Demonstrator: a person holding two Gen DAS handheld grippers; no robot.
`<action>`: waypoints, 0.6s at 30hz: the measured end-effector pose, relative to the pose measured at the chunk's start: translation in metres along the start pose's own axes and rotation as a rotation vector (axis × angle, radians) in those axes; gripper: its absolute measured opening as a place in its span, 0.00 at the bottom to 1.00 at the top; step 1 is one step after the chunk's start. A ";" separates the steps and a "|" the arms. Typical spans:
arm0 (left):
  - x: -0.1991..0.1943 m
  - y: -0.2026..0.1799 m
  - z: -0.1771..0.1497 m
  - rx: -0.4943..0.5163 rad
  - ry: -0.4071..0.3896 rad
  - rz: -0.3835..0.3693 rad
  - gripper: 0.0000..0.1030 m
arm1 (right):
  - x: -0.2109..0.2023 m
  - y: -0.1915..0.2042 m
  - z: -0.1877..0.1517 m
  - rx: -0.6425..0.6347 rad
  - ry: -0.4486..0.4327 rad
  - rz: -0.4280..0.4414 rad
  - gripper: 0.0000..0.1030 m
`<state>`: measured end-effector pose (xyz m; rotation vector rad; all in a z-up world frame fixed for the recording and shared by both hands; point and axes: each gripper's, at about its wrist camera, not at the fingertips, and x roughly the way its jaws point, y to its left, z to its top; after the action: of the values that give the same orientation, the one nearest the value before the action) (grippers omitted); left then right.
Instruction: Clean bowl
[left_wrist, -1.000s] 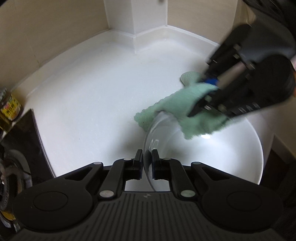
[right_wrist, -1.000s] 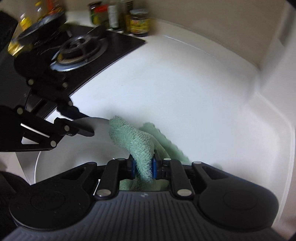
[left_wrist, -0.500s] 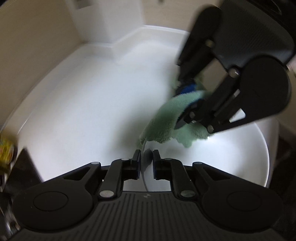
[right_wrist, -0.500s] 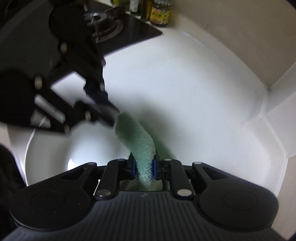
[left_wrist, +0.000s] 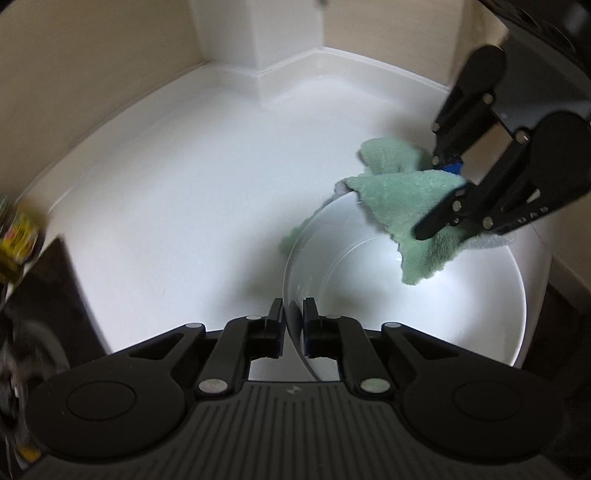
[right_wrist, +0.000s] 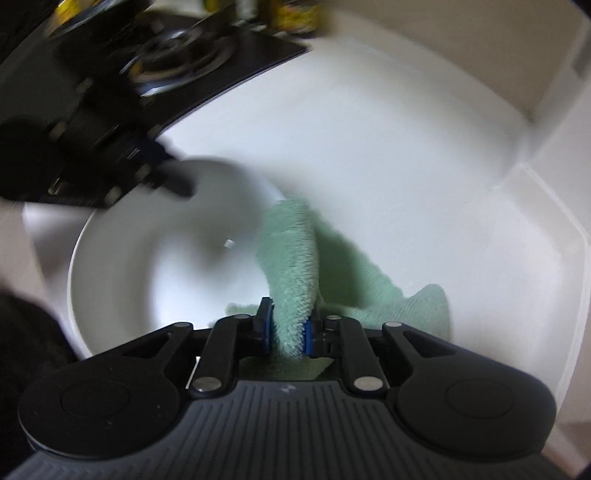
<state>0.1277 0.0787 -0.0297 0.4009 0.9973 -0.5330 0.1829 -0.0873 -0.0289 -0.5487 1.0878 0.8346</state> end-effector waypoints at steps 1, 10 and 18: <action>0.004 0.001 0.005 0.023 0.000 -0.001 0.08 | -0.001 -0.001 0.001 -0.013 0.015 -0.007 0.13; -0.002 -0.012 0.013 -0.019 0.006 0.020 0.10 | 0.002 -0.005 0.023 0.006 -0.083 -0.085 0.14; -0.022 -0.014 -0.016 -0.161 -0.007 0.025 0.13 | -0.006 -0.020 0.008 0.162 -0.146 -0.030 0.11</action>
<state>0.0986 0.0814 -0.0195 0.2675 1.0197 -0.4277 0.2020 -0.0946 -0.0200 -0.3618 1.0002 0.7415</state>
